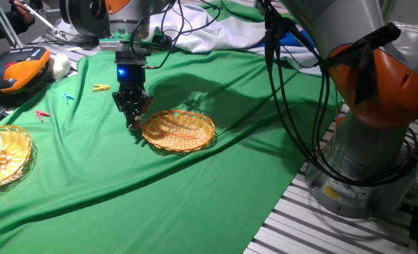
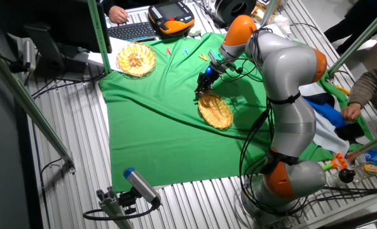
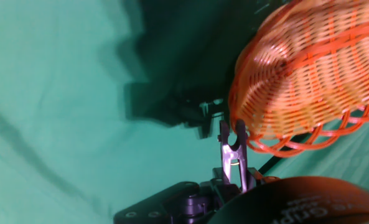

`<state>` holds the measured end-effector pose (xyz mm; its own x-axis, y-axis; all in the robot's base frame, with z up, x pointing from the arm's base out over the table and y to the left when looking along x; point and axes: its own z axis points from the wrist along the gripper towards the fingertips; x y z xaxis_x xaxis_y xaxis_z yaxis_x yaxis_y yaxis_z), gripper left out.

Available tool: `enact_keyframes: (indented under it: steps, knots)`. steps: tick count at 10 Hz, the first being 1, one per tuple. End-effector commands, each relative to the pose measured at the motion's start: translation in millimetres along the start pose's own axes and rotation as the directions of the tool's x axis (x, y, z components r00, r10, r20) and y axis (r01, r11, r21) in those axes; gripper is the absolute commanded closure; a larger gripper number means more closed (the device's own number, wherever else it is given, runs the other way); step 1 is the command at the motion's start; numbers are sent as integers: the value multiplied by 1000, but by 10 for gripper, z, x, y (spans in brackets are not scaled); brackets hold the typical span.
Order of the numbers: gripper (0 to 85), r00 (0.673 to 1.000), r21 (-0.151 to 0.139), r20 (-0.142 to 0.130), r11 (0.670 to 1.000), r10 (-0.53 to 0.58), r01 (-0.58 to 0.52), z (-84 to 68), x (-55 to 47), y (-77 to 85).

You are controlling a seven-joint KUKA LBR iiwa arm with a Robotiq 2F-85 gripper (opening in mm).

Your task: Use a clamp

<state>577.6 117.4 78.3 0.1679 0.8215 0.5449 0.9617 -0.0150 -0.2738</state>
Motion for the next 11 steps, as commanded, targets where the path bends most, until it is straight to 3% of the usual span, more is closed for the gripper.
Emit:
enact_keyframes:
  steps: [1,8,9,10,11]
  knots:
    - [850,1000,0,-5,1000,-5,5,14,-19,-17]
    - [850,1000,5,2,1000,-5,5,30,-36,-25]
    - [680,1000,13,11,1000,-5,5,27,-36,-22]
    - [680,1000,19,14,1000,-5,4,22,-36,-17]
    - [510,1000,25,16,1000,-6,6,12,-36,-9]
